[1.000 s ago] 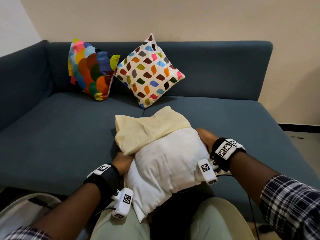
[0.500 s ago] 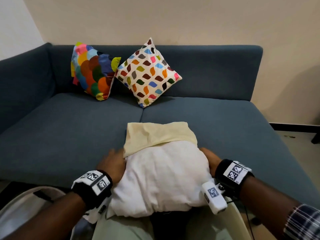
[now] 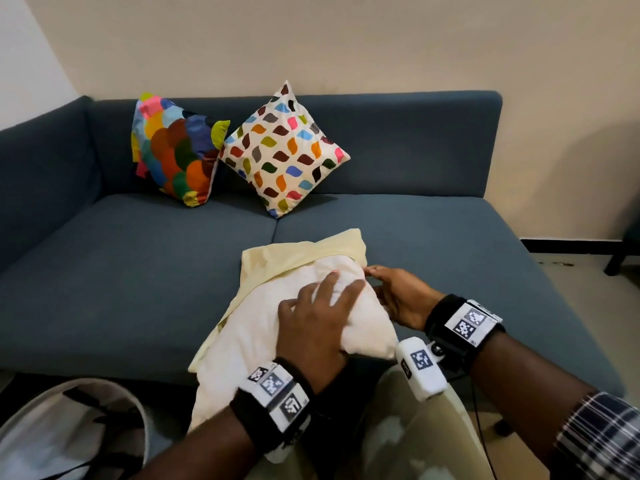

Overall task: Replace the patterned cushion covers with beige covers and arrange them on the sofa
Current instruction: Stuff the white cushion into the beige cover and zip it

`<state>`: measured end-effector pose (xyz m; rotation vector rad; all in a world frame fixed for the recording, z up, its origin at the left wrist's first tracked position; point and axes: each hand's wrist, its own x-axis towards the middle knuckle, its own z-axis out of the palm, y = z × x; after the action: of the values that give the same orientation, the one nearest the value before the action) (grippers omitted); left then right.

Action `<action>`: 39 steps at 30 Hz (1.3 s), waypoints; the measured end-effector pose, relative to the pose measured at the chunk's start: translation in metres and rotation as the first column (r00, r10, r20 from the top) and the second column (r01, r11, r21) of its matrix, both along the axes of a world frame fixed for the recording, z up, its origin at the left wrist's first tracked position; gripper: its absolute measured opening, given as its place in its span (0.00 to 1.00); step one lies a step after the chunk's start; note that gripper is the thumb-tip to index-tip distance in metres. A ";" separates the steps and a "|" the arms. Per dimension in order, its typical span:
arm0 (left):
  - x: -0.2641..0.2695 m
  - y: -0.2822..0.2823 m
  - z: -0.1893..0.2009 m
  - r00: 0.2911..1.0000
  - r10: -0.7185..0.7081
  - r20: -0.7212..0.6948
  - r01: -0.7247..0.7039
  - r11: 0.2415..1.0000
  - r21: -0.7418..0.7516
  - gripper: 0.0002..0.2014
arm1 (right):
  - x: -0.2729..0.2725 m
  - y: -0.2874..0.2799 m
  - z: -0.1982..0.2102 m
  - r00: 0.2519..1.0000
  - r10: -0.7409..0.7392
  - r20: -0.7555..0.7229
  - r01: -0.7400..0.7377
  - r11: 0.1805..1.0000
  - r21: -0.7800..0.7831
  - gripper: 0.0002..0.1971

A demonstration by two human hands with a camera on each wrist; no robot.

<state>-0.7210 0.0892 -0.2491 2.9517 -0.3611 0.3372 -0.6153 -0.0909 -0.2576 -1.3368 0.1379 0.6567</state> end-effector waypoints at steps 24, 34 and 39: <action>0.043 0.025 -0.013 0.996 -0.091 -0.020 0.093 0.988 0.127 0.34 | -0.008 0.029 -0.045 0.843 -0.149 0.518 0.210 0.976 -0.060 0.10; 0.096 0.013 -0.020 0.995 0.081 -0.058 -0.065 0.967 0.246 0.18 | -0.035 0.026 -0.026 0.762 0.035 0.647 0.017 0.997 -0.073 0.10; 0.120 -0.002 -0.007 0.999 -0.039 -0.037 0.043 0.992 0.117 0.23 | -0.041 0.016 -0.021 0.826 -0.095 0.556 0.135 0.990 -0.033 0.12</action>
<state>-0.6006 0.0870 -0.2560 3.0550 -0.4521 0.2683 -0.6562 -0.0746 -0.2783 -1.5256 -0.2321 0.1398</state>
